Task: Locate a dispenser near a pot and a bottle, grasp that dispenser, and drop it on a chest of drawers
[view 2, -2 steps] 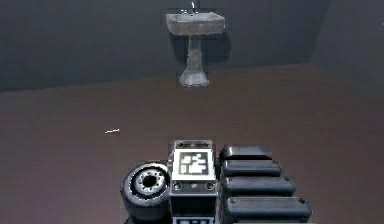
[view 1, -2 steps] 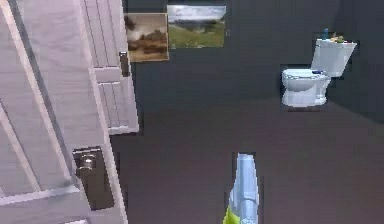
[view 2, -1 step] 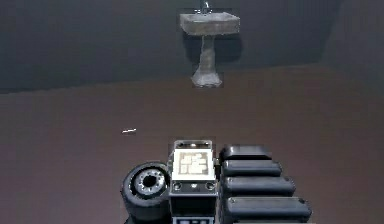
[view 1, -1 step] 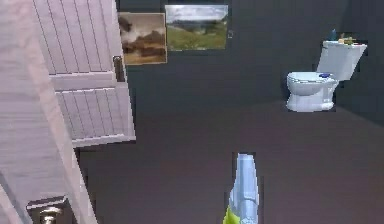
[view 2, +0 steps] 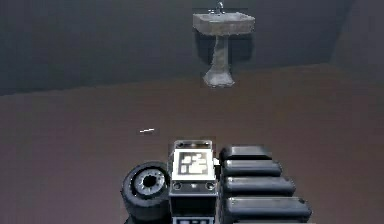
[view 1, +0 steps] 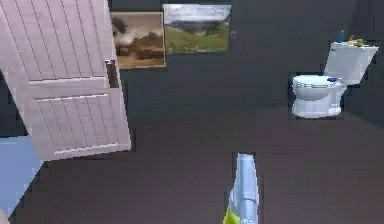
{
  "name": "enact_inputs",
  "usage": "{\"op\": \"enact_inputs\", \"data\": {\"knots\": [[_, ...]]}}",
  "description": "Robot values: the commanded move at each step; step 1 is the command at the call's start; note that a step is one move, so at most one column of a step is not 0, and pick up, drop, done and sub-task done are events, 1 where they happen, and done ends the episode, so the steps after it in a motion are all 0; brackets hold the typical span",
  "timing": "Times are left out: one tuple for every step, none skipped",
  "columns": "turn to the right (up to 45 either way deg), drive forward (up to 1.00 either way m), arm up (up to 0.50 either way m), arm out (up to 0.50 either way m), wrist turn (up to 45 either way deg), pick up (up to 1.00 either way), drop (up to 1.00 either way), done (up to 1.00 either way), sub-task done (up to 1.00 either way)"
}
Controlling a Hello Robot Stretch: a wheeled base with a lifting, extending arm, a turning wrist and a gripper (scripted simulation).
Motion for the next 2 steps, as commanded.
{"op": "enact_inputs", "data": {"knots": [[45.0, 0.00, 0.00, 0.00, 0.0, 0.00, 0.00, 0.00, 0.00], [45.0, 0.00, 0.00, 0.00, 0.0, 0.00, 0.00, 0.00, 0.00]]}}
